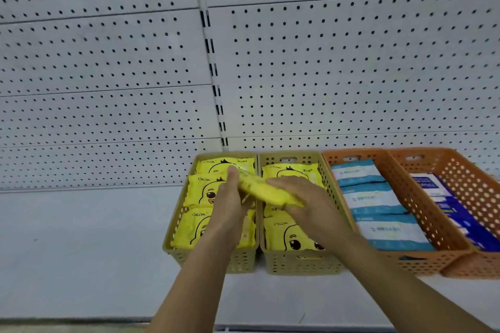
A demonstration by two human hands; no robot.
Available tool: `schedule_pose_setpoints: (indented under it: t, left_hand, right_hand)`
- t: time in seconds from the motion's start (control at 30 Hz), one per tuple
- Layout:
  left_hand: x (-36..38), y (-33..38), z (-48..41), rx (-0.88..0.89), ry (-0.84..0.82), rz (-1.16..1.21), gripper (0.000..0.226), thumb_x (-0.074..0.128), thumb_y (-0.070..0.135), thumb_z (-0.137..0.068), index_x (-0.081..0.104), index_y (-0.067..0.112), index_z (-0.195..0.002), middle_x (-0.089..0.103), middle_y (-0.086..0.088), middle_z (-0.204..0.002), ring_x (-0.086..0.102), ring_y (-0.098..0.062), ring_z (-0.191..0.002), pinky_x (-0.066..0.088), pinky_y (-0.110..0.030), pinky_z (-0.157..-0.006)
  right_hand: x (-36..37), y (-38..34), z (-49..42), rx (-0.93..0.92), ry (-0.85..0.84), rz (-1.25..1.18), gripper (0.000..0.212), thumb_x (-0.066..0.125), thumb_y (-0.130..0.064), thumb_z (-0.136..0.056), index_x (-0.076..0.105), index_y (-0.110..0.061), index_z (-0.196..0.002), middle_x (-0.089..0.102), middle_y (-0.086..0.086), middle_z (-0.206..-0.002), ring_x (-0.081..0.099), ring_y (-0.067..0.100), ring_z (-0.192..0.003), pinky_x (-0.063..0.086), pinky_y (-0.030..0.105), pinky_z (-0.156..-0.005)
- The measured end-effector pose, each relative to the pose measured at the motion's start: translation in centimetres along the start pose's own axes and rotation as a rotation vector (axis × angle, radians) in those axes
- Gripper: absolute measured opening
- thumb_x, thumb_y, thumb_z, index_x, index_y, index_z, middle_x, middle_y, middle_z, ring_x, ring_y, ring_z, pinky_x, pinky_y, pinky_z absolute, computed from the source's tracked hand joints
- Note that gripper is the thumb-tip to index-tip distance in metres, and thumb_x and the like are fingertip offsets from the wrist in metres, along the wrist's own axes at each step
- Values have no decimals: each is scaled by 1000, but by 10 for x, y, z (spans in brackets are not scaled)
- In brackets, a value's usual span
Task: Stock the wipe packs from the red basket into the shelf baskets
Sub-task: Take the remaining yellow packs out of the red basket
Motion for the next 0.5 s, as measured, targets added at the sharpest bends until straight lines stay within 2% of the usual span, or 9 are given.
schedule_pose_setpoints:
  t: [0.03,0.07,0.1,0.13,0.17,0.23,0.33,0.43,0.5]
  left_hand:
    - [1,1,-2,20,-3,-50,62,35,57,-99,50,6,-131,59,-5,-127,56,-17,-118,46,-36,-100]
    - [0,1,-4,42,10,-102,67,34,63,-96,49,8,-131,58,-3,-127,53,-19,-121,42,-38,-103]
    - [0,1,-8,77,27,-160,68,37,65,-93,49,8,-128,58,-10,-124,54,-26,-119,41,-39,-98]
    - [-1,3,-12,123,62,-203,61,42,60,-94,50,6,-122,58,-13,-115,56,-29,-109,39,-37,-89]
    - [0,6,-14,162,102,-223,48,46,52,-96,52,8,-112,58,-8,-102,56,-25,-93,35,-35,-82]
    - [4,10,-23,228,130,-229,33,49,40,-98,52,10,-87,44,-10,-78,39,-27,-70,29,-32,-70]
    - [20,14,-36,287,104,-257,37,47,33,-100,42,13,-69,36,-8,-73,29,-22,-69,26,-33,-61]
    - [35,15,-50,328,136,-315,36,43,25,-101,37,14,-68,31,-9,-69,27,-20,-66,23,-30,-58]
    - [45,18,-59,355,128,-377,34,46,23,-100,39,14,-67,33,-1,-62,29,-16,-59,24,-27,-52]
  right_hand:
    - [-5,10,-1,147,33,-164,14,63,-31,-88,70,-29,-100,67,-21,-92,61,-1,-87,49,15,-74]
    - [-10,20,-3,285,79,-298,17,64,-38,-88,71,-23,-89,68,-5,-81,65,9,-76,55,24,-64]
    - [-13,30,-4,401,116,-397,31,64,-44,-86,68,-13,-84,64,11,-78,67,18,-68,57,36,-57]
    - [-16,40,-5,488,146,-466,38,63,-45,-86,65,-7,-86,62,21,-81,67,22,-61,57,41,-52]
    - [-19,46,-6,560,175,-528,38,60,-42,-89,65,-4,-91,64,24,-84,66,23,-56,55,40,-49]
    - [-20,59,-7,672,219,-627,39,56,-39,-92,64,-2,-99,69,21,-86,64,26,-55,52,35,-47]
    - [-22,76,-11,777,223,-714,38,53,-39,-94,64,-3,-103,72,15,-92,66,26,-61,51,32,-45]
    - [-27,93,-22,835,231,-699,31,54,-36,-94,64,-8,-102,71,10,-94,66,22,-64,51,28,-42]
    - [-34,102,-31,857,254,-656,29,55,-35,-94,65,-8,-99,69,8,-88,64,22,-63,50,26,-39]
Point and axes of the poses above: each hand's wrist, its own z-axis away from the middle knuckle, its own x-axis out of the palm, y = z × x, the point moved 6 cm from there along -z, towards the middle knuckle
